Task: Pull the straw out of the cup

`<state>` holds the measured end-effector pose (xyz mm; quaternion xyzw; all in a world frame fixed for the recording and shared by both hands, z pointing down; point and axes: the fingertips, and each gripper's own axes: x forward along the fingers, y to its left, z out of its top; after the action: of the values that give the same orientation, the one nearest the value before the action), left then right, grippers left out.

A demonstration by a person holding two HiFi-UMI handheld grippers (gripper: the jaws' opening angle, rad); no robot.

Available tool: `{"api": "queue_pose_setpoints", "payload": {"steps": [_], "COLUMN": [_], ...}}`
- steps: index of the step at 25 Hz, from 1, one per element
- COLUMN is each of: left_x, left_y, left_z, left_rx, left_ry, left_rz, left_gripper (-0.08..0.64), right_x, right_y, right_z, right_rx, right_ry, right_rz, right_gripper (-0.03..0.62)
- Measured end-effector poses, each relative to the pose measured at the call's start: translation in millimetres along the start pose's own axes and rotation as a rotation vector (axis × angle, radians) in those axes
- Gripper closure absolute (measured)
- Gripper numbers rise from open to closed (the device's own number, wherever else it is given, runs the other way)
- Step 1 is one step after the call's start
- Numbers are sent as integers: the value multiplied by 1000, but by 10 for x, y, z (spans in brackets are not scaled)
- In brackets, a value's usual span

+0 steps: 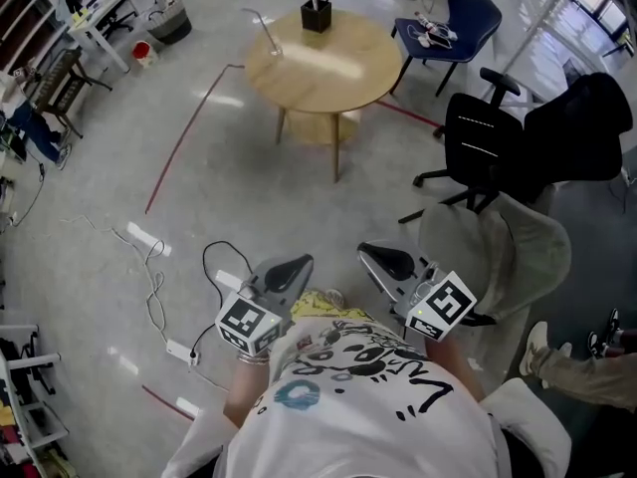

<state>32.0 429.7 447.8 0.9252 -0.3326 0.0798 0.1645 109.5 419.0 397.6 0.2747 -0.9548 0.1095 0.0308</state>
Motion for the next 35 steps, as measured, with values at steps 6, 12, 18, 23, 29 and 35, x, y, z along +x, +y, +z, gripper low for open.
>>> {"api": "queue_pose_setpoints", "payload": {"steps": [6, 12, 18, 23, 29, 35], "left_x": [51, 219, 415, 530, 679, 814], "left_y": [117, 386, 785, 1142, 1605, 1990], "left_z": [11, 58, 249, 417, 648, 905], "left_rx": [-15, -17, -16, -4, 19, 42], "left_ry": [19, 13, 14, 25, 25, 10], "left_rz": [37, 37, 25, -11, -44, -67], "left_gripper": [545, 545, 545, 545, 545, 545], "right_x": [77, 281, 575, 919, 1298, 1618], "right_y": [-153, -404, -692, -963, -1200, -1425], "right_z": [6, 18, 97, 287, 426, 519], "right_rx": [26, 18, 22, 12, 13, 15], "right_ry": [-3, 3, 14, -2, -19, -24], "right_rz": [16, 14, 5, -25, -57, -84], "right_gripper": [565, 565, 565, 565, 565, 565]}}
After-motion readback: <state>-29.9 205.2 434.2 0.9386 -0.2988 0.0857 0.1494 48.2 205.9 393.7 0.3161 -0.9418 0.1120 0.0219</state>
